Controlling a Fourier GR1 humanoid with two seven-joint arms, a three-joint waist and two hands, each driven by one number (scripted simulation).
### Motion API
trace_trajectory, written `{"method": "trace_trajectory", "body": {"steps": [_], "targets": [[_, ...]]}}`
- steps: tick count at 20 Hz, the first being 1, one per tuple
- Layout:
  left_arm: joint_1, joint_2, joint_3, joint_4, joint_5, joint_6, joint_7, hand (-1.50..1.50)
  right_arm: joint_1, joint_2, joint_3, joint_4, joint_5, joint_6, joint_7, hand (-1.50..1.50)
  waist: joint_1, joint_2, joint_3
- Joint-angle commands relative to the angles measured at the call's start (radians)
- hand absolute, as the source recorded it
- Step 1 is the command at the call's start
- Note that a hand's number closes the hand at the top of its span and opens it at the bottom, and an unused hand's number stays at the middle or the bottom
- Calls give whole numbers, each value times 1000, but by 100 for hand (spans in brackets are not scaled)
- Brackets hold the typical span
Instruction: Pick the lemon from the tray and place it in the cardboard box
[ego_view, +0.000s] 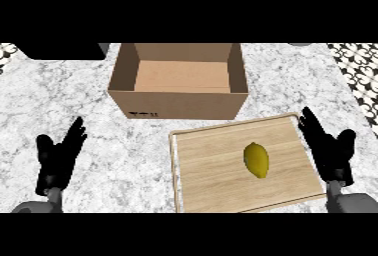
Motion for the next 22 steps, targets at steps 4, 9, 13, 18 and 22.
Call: {"method": "trace_trajectory", "body": {"steps": [4,9,13,18,22], "targets": [[-31,153,60,7,-121,36,-83,0,-57,-2,4,-83,-98,192,-105,-150,24,-12,41],[-55,189,41,11,-174,46,-79,0,-89,-305,196,-134,381,229,-275,-150,38,-18,35],[-44,188,68,43,-190,68,-112,0,107,-125,100,26,119,291,-656,-150,6,-4,43],[-60,166,60,24,-214,73,-99,0,46,-201,50,211,157,450,-953,-150,21,-6,40],[-58,168,73,62,-211,55,-123,0,-67,-275,54,249,335,322,-880,-150,28,-5,39]]}}
